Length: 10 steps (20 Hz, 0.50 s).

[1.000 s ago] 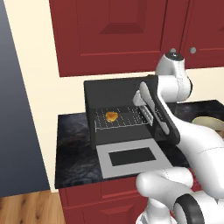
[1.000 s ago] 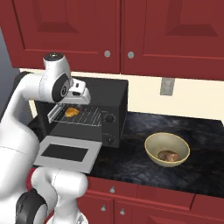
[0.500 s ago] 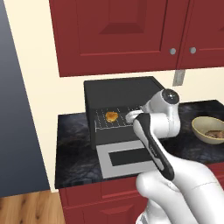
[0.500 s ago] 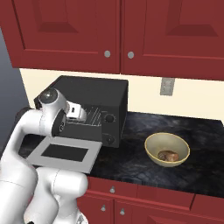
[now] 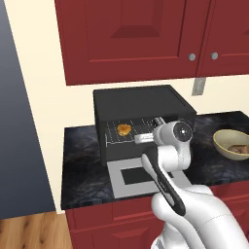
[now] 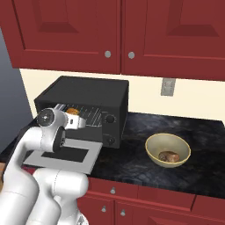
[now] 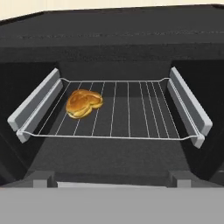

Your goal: Pick up the heated bread from the toaster oven and place it in the bowl. Then move the bread bowl to the dining counter.

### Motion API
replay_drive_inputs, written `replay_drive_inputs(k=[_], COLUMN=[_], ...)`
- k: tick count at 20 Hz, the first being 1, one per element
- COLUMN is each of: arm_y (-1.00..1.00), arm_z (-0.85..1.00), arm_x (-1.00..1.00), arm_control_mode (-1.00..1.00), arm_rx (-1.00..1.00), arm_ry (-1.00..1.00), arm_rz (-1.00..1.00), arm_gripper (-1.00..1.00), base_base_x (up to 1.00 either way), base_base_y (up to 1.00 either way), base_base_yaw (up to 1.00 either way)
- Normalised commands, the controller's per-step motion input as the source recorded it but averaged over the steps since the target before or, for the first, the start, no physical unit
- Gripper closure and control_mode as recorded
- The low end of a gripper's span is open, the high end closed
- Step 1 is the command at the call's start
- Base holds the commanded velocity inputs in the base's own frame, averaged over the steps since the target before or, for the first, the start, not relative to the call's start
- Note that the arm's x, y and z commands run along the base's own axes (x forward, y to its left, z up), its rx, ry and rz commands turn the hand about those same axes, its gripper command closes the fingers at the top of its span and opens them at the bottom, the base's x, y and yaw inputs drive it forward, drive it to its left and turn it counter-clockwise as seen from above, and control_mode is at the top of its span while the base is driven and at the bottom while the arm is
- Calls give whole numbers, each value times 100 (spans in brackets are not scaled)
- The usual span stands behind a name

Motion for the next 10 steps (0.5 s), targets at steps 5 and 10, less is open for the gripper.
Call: replay_drive_inputs(k=[5, 10], arm_y=[0, 0], arm_z=[-2, -19], arm_x=[29, 28], arm_control_mode=[-100, -100], arm_rx=[0, 0], arm_ry=[0, 0], arm_rz=[-1, 0], arm_gripper=[-100, -100], base_base_x=[0, 0], base_base_y=[0, 0], base_base_yaw=[0, 0])
